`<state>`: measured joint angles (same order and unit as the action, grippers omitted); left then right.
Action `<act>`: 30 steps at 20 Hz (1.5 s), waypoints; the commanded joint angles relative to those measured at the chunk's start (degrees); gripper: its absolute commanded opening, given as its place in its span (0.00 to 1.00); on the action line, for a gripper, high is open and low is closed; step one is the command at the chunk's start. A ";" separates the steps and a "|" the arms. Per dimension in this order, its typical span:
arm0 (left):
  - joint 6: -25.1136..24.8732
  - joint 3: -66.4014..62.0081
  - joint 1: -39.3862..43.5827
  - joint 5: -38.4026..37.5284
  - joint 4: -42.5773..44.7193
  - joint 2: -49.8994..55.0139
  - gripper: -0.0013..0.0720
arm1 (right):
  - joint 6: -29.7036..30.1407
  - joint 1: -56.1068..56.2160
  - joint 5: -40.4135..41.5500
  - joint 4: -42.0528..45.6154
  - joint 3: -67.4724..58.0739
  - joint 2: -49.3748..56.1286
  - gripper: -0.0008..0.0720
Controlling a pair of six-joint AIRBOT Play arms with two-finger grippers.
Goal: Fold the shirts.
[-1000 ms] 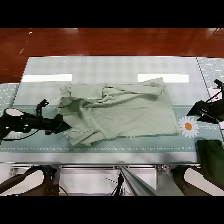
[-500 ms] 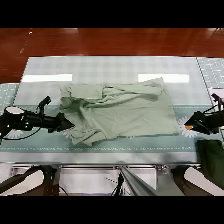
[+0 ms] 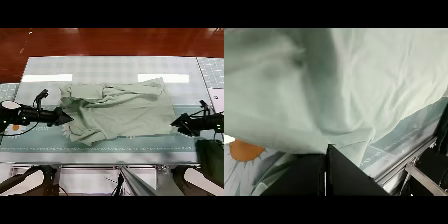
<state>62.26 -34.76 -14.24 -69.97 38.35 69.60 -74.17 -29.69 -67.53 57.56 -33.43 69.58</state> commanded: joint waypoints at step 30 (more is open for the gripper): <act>15.47 -65.44 0.39 -7.65 29.94 -34.47 0.04 | -11.61 5.88 -7.98 13.42 -57.68 -36.28 0.03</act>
<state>74.50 -100.33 -14.17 -71.02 62.83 33.76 -83.40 -23.86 -67.09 65.23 -90.94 31.59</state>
